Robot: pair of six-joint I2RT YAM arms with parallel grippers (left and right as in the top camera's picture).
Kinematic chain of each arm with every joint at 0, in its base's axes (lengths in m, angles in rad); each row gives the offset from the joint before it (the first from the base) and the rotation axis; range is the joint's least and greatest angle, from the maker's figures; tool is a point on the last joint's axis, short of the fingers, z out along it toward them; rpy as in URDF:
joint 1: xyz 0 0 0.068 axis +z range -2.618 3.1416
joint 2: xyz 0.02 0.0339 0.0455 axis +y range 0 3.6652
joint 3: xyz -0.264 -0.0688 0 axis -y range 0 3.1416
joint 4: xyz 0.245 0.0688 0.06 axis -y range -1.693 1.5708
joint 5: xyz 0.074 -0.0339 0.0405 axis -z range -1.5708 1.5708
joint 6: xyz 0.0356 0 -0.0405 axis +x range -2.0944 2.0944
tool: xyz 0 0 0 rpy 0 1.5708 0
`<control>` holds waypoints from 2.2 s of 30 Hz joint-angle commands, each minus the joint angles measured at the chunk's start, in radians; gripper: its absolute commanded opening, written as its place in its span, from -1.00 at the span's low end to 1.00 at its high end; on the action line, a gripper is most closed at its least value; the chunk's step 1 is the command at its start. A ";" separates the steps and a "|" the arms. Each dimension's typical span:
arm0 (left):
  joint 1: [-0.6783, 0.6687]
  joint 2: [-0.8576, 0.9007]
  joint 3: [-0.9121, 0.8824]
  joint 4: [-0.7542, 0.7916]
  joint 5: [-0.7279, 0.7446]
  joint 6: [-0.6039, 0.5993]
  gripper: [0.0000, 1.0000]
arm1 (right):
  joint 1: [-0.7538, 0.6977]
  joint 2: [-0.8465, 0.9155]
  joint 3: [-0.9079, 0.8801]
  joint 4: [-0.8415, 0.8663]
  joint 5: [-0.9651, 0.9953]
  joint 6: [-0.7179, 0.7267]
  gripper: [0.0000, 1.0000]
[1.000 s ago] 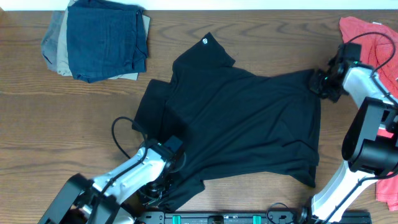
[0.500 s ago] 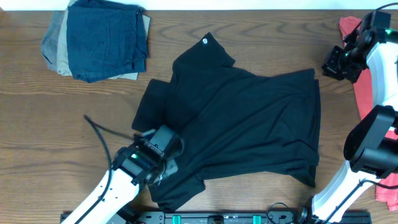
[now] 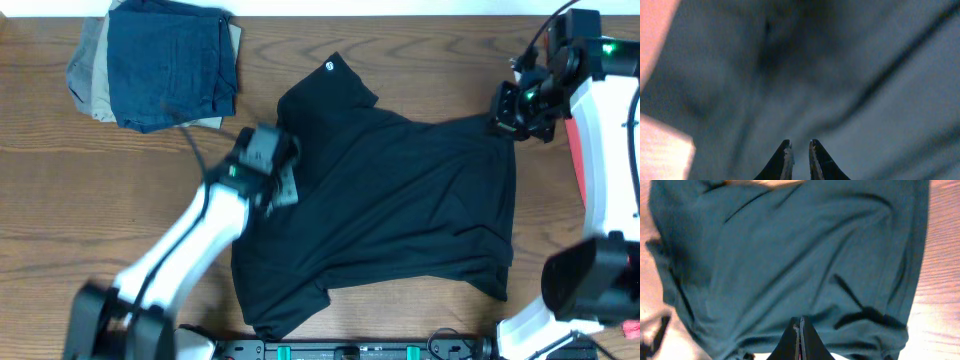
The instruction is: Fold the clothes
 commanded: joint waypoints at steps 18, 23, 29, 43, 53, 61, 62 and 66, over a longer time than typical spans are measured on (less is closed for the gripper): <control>0.208 0.411 0.225 0.037 0.101 0.208 -0.72 | 0.109 -0.299 -0.816 0.359 0.073 0.244 -0.98; 0.225 0.438 0.225 0.064 0.096 0.207 -0.72 | 0.108 -0.299 -0.926 0.451 0.073 0.300 -0.98; 0.300 0.509 0.225 0.070 0.025 0.132 -0.72 | 0.108 -0.299 -1.008 0.550 0.073 0.330 -0.98; 0.536 0.575 0.225 0.057 -0.005 0.054 -0.88 | 0.108 -0.298 -1.065 0.681 0.073 0.351 -0.97; 0.544 0.419 0.226 -0.010 0.004 0.019 -0.79 | 0.115 -0.298 -1.013 0.684 -0.003 0.273 -0.97; 0.471 0.220 0.225 -0.141 0.202 0.023 0.33 | 0.136 -0.298 -0.970 0.647 0.044 0.245 -0.21; 0.452 0.205 0.225 -0.162 0.203 0.033 0.33 | 0.136 -0.298 -0.970 0.632 0.055 0.245 -0.10; 0.365 0.178 0.225 -0.244 0.202 0.076 0.35 | 0.136 -0.298 -0.970 0.566 0.038 0.224 0.04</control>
